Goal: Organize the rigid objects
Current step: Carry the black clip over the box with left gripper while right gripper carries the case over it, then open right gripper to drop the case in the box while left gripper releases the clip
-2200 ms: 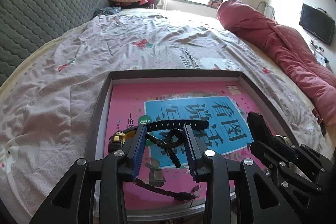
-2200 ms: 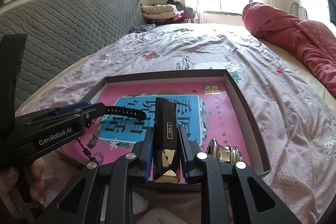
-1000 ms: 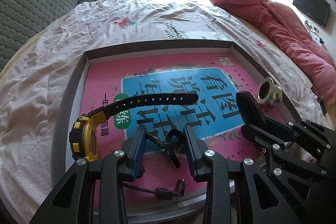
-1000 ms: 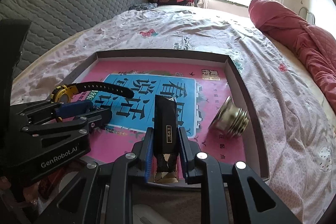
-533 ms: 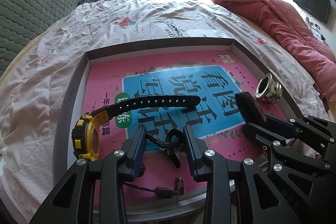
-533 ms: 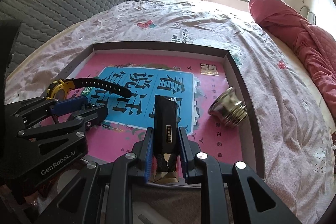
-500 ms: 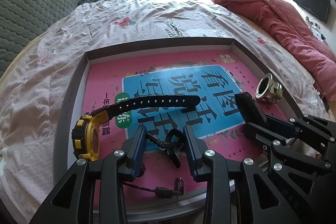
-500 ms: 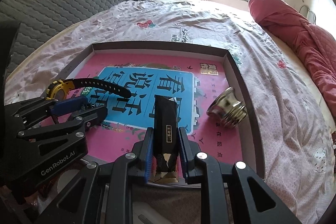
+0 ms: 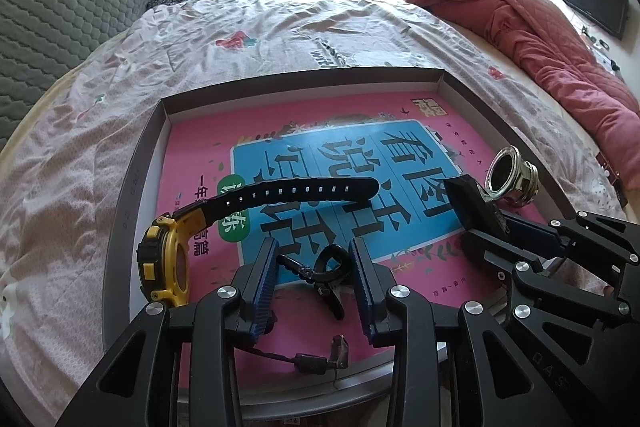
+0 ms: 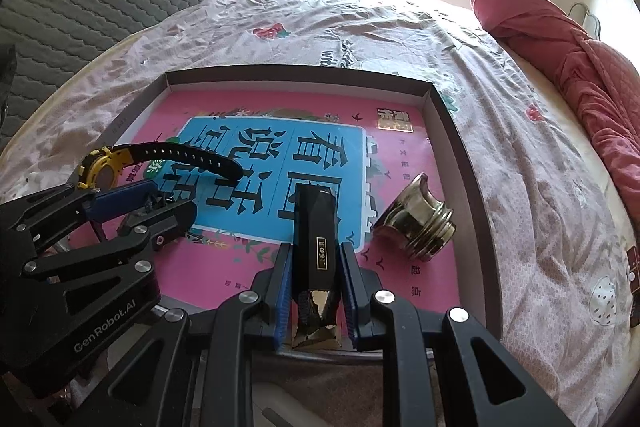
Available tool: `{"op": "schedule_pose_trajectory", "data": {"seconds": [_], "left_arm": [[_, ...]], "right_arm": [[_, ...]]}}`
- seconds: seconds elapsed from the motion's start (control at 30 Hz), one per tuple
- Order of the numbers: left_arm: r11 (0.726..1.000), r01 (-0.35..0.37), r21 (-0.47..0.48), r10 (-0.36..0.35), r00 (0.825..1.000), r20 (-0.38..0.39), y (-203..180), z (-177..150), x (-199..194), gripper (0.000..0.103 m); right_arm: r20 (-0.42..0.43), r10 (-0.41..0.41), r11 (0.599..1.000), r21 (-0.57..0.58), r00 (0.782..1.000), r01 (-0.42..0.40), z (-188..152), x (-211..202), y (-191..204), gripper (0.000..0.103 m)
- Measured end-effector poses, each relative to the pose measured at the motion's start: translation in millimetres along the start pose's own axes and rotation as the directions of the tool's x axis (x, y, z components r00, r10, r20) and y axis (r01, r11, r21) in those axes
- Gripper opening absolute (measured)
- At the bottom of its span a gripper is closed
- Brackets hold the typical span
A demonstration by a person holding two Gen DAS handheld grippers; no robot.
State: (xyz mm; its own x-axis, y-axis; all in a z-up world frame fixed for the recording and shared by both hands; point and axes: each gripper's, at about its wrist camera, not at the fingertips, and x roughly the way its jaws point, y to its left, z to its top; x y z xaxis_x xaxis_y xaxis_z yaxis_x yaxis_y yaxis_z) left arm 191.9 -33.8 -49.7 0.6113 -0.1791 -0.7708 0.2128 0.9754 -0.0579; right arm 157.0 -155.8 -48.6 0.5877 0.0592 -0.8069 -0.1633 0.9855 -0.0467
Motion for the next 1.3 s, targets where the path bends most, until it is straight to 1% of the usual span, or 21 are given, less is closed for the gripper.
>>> {"op": "schedule_pose_trajectory", "data": {"seconds": [0.27,0.37,0.43,0.53,0.67,0.77,0.83,0.9,0.93,1.07,1.3], "left_arm": [[1.000,0.001,0.000,-0.001,1.000,0.001,0.2,0.2,-0.1,0.037],[1.000,0.001,0.001,-0.001,1.000,0.000,0.1,0.3,0.0,0.037],[1.000,0.001,0.001,-0.001,1.000,0.001,0.2,0.4,-0.1,0.037],[1.000,-0.005,0.005,0.005,1.000,0.002,0.0,0.3,0.0,0.037],[1.000,-0.006,0.007,0.006,1.000,0.003,0.7,0.5,-0.2,0.037],[1.000,-0.011,0.009,0.011,1.000,0.007,0.0,0.4,-0.3,0.038],[1.000,-0.015,0.010,0.015,1.000,0.007,-0.1,0.4,-0.5,0.040],[1.000,-0.018,0.007,0.018,1.000,0.005,0.5,0.5,-0.2,0.042],[1.000,-0.019,0.006,0.019,1.000,0.005,0.6,0.6,-0.1,0.043],[1.000,-0.017,0.004,0.017,1.000,0.002,2.4,1.1,-0.2,0.045],[1.000,-0.006,0.002,0.006,1.000,-0.004,2.6,0.4,-0.8,0.049]], "right_arm": [[0.021,0.004,1.000,-0.004,1.000,-0.004,-1.7,-4.3,0.8,0.023],[0.037,0.000,1.000,-0.007,0.999,0.000,-3.2,-8.0,0.3,0.025],[0.057,0.005,1.000,-0.010,0.998,-0.005,-6.0,-13.4,0.3,0.031],[0.086,0.018,1.000,-0.004,0.996,-0.018,-11.0,-22.5,-1.9,0.035],[0.134,0.007,1.000,0.003,0.991,-0.007,-17.2,-36.3,-4.1,0.035],[0.197,0.012,1.000,0.007,0.980,-0.014,-23.3,-51.7,-4.8,0.036],[0.225,0.005,1.000,-0.003,0.974,-0.004,-27.8,-58.6,-3.2,0.039],[0.229,0.006,1.000,-0.006,0.973,-0.005,-30.2,-60.8,-3.0,0.043],[0.227,0.006,1.000,-0.003,0.974,-0.006,-30.9,-60.7,-3.8,0.044],[0.209,0.003,1.000,0.010,0.978,-0.005,-33.5,-57.7,-4.7,0.044],[0.232,0.012,1.000,0.020,0.973,-0.018,-34.6,-61.2,-7.3,0.045]]}}
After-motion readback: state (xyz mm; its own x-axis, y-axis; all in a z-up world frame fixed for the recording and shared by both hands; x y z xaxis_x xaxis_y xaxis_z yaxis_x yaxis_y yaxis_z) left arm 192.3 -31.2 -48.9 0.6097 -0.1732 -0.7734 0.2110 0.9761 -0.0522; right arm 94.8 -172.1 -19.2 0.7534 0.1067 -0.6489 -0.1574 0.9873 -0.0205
